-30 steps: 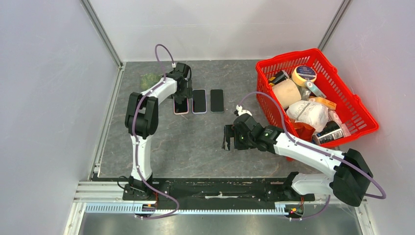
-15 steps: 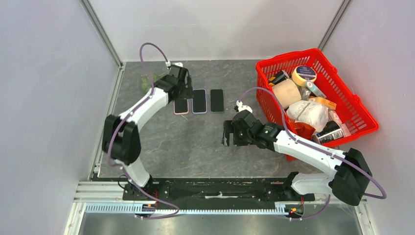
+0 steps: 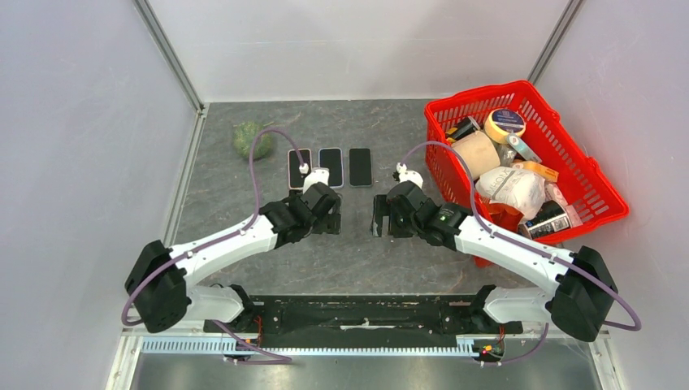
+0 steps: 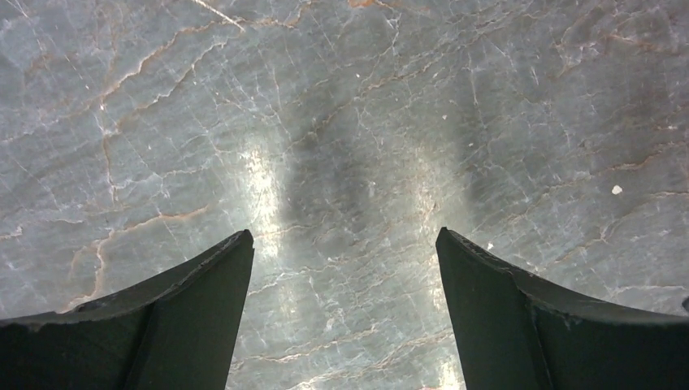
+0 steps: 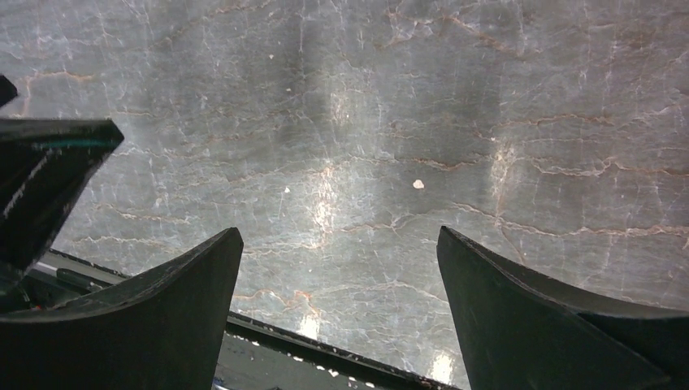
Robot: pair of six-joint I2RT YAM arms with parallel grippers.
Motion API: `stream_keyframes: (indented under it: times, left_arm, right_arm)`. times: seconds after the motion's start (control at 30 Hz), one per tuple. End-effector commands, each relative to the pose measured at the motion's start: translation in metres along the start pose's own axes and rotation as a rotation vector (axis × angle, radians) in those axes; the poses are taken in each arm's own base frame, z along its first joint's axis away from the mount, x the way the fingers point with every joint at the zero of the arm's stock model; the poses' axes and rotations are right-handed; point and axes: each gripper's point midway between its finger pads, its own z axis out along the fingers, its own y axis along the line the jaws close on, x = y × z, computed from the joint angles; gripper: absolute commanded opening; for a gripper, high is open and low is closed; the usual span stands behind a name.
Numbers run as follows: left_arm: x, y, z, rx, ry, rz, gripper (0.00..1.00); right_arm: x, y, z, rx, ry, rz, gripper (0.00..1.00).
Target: Put the phone into the phone case
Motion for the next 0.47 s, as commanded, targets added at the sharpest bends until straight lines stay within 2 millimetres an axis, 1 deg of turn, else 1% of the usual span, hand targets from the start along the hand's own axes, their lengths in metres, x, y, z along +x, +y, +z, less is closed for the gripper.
stream_keyframes:
  times: [0.0, 0.1, 0.43]
  left_arm:
    - [-0.0149, -0.0039, -0.0145, 0.038, -0.090, -0.104, 0.90]
    - [-0.0138, -0.0048, -0.0171, 0.066, -0.102, -0.098, 0.90]
    - [-0.0219, -0.0074, -0.0241, 0.097, -0.137, -0.104, 0.90]
  right_arm:
    - [-0.0236, 0.0075, 0.0005, -0.012, -0.093, 0.043, 0.97]
    - [-0.0245, 0.0096, 0.0025, -0.014, -0.092, 0.053, 0.97]
    - [-0.0263, 0.0082, 0.0010, -0.006, -0.100, 0.059, 0.97]
